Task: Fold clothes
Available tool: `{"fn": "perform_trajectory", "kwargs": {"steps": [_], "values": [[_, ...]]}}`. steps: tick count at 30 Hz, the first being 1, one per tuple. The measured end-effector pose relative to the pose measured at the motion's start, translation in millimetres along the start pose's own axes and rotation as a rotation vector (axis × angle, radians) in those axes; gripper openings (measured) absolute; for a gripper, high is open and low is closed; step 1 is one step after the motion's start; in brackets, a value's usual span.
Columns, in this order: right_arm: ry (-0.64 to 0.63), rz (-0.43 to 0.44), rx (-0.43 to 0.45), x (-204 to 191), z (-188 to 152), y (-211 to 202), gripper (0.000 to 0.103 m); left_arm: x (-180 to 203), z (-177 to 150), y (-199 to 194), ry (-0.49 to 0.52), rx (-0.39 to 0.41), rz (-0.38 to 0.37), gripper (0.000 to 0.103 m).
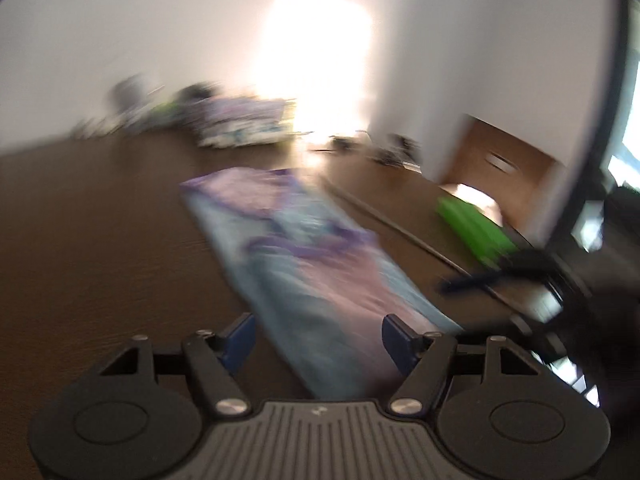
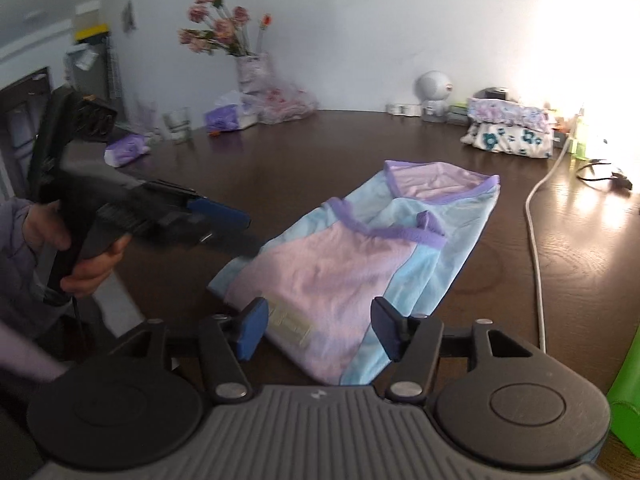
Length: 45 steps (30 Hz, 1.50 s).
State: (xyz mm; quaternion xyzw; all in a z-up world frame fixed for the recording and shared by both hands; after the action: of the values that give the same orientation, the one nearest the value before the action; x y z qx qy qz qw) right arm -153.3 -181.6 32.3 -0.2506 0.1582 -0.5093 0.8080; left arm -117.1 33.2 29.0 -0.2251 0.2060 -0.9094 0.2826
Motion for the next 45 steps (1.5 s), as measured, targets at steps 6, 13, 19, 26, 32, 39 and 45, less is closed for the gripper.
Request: {"fn": "perform_trajectory", "kwargs": {"steps": [6,13,19,26,32,39,45], "values": [[-0.040,0.026,-0.042,-0.9,-3.3,15.9,0.052,26.5,-9.3,20.3,0.141,-0.045,-0.070,0.064],[-0.177,-0.006,-0.005,-18.3,-24.0,11.3,0.046,24.3,-24.0,25.7,0.134,-0.111,-0.036,0.061],[-0.214,0.051,0.000,-30.4,-41.8,-20.8,0.048,53.2,-39.5,14.9,0.190,-0.155,-0.035,0.063],[-0.333,0.033,0.163,-40.6,-44.7,-54.6,0.077,103.9,-47.6,0.8,0.608,-0.153,0.047,0.076],[-0.485,0.085,0.150,-52.2,-45.3,-29.3,0.077,100.2,-63.4,41.2,0.813,-0.269,0.032,0.076],[-0.497,0.082,0.100,-61.8,-61.4,-26.1,0.070,103.2,-83.2,49.1,0.863,-0.305,0.056,0.078],[-0.482,0.075,0.136,-69.2,-74.1,-48.6,0.059,116.7,-97.2,29.2,0.850,-0.253,0.068,0.064]]}}
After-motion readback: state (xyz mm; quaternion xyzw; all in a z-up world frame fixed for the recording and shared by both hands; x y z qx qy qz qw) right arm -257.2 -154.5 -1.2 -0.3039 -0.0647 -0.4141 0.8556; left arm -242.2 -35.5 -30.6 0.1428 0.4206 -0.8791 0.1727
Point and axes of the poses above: each gripper's, at about its wrist camera, not at the fingertips, and y roughly the way its jaws point, x to its right, z to its top, the point moved 1 cm from there along y, roughly the way its jaws point, and after that the axes turned 15 degrees about -z, right-handed, at the moved point
